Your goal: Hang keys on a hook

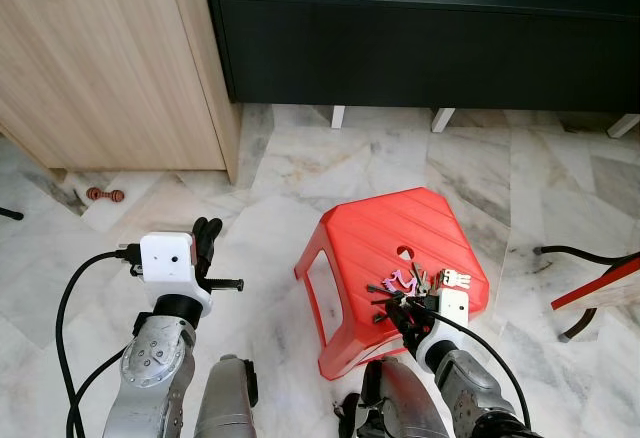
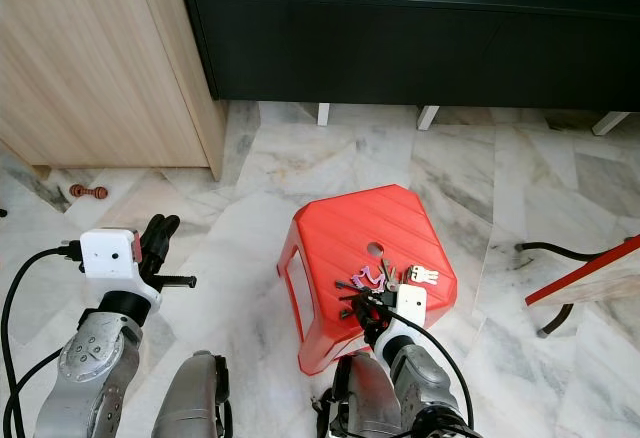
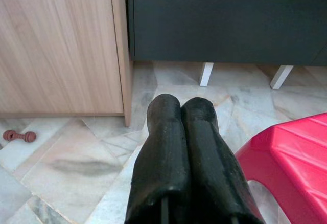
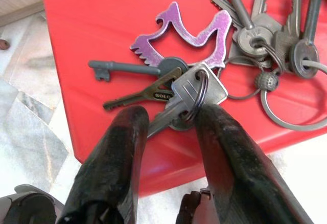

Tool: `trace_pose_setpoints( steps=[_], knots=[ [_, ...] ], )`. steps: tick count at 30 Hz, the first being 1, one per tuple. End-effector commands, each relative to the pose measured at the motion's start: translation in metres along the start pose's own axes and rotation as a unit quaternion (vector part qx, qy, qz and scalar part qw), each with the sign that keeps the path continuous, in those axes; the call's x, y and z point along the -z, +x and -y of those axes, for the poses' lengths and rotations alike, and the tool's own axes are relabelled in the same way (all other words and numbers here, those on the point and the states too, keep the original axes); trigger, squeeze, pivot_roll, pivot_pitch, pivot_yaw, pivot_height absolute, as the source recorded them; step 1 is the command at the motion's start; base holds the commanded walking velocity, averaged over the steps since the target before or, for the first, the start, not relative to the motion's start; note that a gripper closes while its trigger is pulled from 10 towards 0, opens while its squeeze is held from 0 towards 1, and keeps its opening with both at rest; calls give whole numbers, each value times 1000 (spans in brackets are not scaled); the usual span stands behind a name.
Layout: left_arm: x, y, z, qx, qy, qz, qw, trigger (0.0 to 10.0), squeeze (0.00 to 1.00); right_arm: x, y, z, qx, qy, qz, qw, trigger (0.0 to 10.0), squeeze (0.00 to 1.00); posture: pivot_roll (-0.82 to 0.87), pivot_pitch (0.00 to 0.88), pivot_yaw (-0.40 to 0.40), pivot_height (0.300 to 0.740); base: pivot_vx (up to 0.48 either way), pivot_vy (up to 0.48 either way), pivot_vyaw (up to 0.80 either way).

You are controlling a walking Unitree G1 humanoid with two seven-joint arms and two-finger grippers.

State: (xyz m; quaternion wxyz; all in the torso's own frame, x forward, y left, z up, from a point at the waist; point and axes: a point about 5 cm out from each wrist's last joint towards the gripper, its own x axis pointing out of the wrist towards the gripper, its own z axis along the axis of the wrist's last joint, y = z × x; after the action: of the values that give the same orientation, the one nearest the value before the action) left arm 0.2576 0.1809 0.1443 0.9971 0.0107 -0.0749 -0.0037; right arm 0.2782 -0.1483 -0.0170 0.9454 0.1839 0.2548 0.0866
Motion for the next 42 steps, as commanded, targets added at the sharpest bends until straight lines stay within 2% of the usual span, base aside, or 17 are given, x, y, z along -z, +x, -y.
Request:
trace_pose_setpoints(
  steps=[1,9,15,23,32,40,42],
  knots=[
    [-1,-4,-2,-4,5,-3,1000,10000,0,14,-5,4,14,8,-24,1000,0,0,259,298,-115,641,0,0,0],
    [0,-3,-1,-2,5,-3,1000,10000,0,15,-5,4,15,9,-23,1000,0,0,260,293,-111,641,0,0,0],
    [1,-4,-1,-3,4,-5,1000,10000,0,4,-5,8,26,11,14,1000,0,0,258,297,-111,641,0,0,0],
    [2,-2,-1,-4,3,-6,1000,10000,0,-7,-2,3,8,8,41,999,0,0,254,296,-111,641,0,0,0],
    [3,-1,-1,-4,3,-6,1000,10000,0,-3,-4,5,11,3,39,999,0,0,258,286,-108,641,0,0,0],
    [7,7,-6,-8,5,-5,1000,10000,0,-30,1,-4,2,-63,110,992,0,0,261,224,-104,641,0,0,0],
    [9,12,-8,-9,7,-6,1000,10000,0,-44,0,-8,-6,-85,149,985,0,0,257,187,-102,641,0,0,0]
  ],
)
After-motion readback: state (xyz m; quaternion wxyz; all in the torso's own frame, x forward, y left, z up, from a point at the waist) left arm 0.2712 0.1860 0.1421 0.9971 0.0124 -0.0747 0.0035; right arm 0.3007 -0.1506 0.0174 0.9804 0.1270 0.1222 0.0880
